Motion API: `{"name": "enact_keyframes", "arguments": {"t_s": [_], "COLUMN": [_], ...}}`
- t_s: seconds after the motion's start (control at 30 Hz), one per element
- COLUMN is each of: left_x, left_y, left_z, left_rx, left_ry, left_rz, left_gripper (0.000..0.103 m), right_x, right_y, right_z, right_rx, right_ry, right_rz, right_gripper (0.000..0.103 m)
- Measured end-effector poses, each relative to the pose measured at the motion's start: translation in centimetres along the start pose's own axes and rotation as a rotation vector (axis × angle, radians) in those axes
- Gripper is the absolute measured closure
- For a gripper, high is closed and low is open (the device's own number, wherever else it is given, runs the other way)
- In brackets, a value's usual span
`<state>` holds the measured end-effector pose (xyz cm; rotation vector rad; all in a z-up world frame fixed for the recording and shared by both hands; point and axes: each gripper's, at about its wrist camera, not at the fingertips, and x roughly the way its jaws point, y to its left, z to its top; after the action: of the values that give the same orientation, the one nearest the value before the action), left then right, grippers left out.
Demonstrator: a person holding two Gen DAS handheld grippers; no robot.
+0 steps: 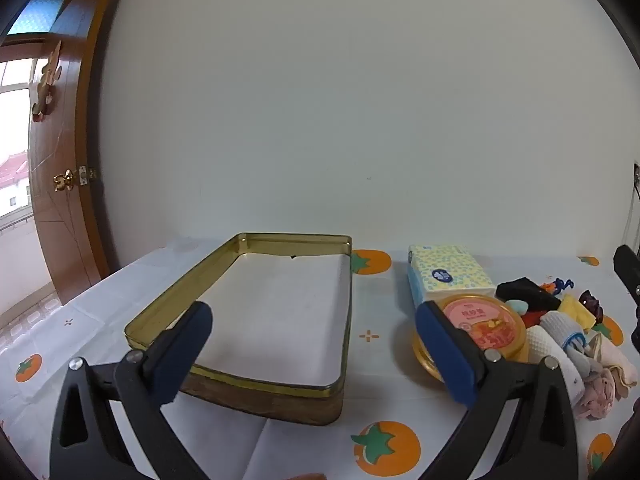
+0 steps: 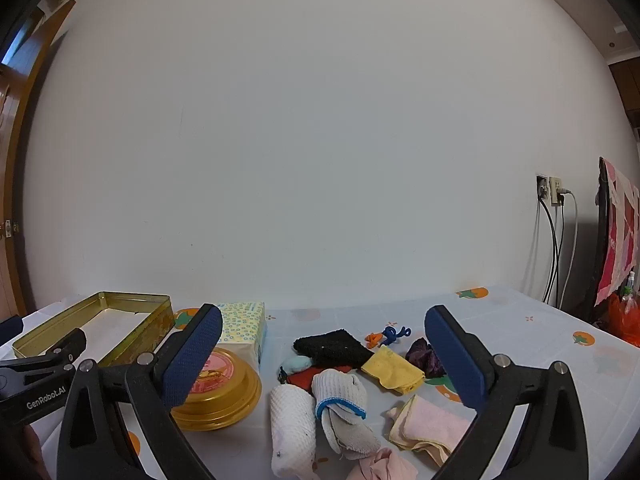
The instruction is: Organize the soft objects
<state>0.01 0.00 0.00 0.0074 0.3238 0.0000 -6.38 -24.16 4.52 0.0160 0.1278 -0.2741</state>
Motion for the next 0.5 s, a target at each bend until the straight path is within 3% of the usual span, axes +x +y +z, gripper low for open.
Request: {"name": "enact_keyframes", "arguments": {"t_s": [0.5], "left_x": [0.31], "left_y": [-0.06], "left_z": [0.09], "left_rx": [-0.001], "left_ry": [0.005], "left_rz": [-0.005], "left_gripper": [0.0], "right_x": [0.0], "right_y": [-0.03], "right_z": [-0.02], "right_rx": [0.0], "right_ry": [-0.002], "right_rz": [-0.001], "right_gripper": [0.0]}}
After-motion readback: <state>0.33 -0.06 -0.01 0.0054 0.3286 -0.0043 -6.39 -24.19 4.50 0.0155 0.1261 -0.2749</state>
